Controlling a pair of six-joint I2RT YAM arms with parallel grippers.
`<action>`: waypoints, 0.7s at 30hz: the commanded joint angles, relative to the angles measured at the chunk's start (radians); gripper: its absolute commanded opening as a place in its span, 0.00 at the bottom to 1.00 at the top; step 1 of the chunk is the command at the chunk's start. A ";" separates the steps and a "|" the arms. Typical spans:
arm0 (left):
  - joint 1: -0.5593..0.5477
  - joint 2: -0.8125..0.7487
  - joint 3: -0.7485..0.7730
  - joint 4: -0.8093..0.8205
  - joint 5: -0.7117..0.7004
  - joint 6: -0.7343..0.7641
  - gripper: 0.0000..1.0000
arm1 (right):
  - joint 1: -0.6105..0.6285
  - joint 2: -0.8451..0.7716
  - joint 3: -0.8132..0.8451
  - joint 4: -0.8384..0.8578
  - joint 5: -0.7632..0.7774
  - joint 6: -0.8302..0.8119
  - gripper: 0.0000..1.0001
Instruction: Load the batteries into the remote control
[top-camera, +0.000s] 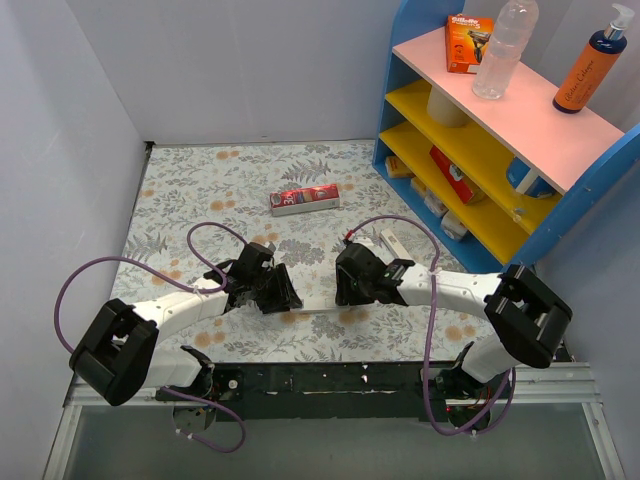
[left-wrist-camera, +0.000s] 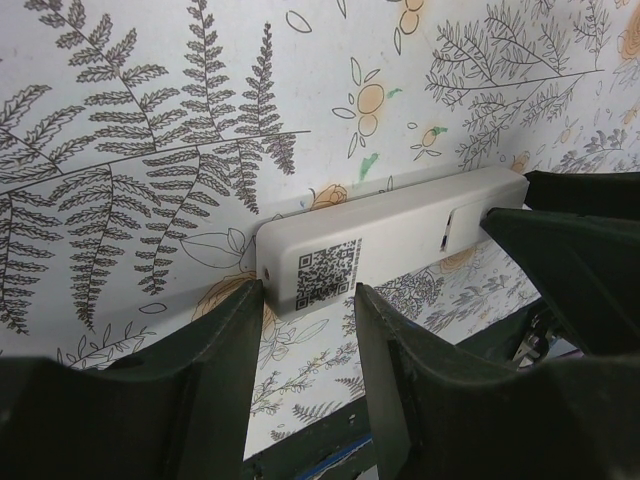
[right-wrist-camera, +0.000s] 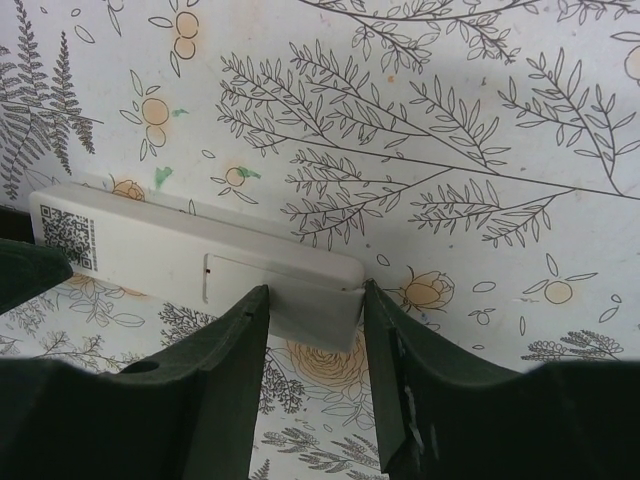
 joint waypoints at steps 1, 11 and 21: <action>-0.001 -0.034 -0.009 0.013 0.020 0.003 0.41 | 0.027 0.023 -0.022 -0.037 0.041 -0.037 0.48; 0.000 -0.033 -0.009 0.013 0.022 0.003 0.41 | 0.029 -0.054 -0.153 0.146 0.061 -0.126 0.48; -0.001 -0.033 -0.009 0.010 0.023 0.003 0.41 | 0.030 -0.112 -0.296 0.301 0.048 -0.178 0.48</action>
